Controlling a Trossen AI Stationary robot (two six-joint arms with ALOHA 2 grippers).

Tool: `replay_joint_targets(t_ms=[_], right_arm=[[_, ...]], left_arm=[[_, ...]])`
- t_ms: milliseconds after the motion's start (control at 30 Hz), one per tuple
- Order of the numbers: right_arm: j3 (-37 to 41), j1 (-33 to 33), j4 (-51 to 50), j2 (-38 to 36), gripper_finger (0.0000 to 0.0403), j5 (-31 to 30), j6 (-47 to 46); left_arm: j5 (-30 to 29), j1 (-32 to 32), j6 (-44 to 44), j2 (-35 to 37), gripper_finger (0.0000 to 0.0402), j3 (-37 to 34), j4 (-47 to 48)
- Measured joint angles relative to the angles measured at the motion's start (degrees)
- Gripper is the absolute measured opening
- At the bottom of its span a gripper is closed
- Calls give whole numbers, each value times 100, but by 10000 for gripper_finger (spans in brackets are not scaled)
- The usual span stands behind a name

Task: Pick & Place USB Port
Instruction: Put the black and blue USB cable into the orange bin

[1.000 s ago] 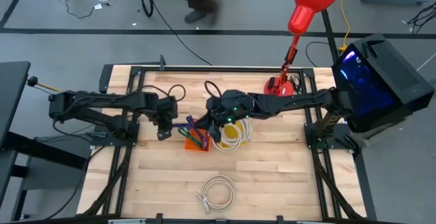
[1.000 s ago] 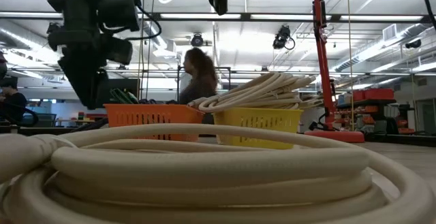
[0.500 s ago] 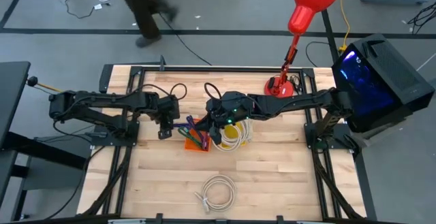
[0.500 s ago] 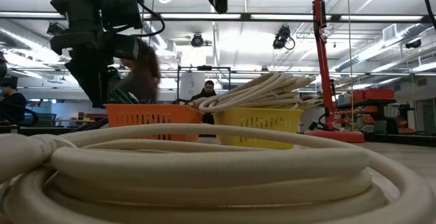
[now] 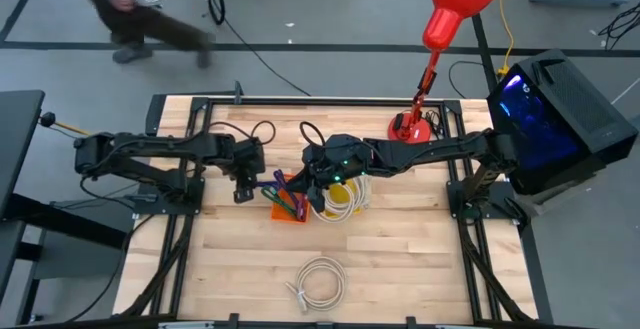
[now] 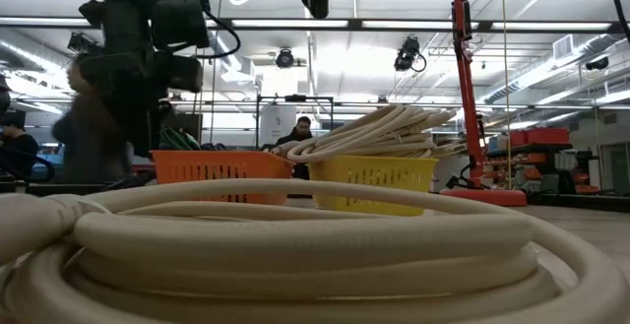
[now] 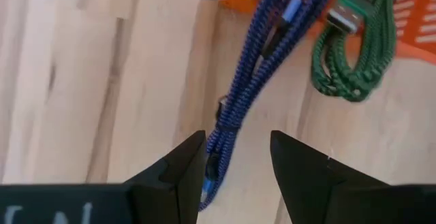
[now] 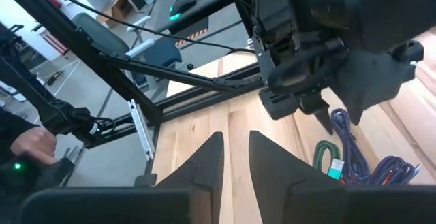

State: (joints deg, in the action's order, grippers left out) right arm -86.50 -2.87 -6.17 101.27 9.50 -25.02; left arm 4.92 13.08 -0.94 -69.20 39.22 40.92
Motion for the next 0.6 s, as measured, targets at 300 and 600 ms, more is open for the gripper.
replay_joint_targets(t_ms=[300,600], right_arm=[[0,-62,11,0,72,39,-46],[0,-79,13,2,72,52,-46]], left_arm=[[3,-17,-272,-552,170,2,-94],[-84,63,-431,-586,170,2,-662]])
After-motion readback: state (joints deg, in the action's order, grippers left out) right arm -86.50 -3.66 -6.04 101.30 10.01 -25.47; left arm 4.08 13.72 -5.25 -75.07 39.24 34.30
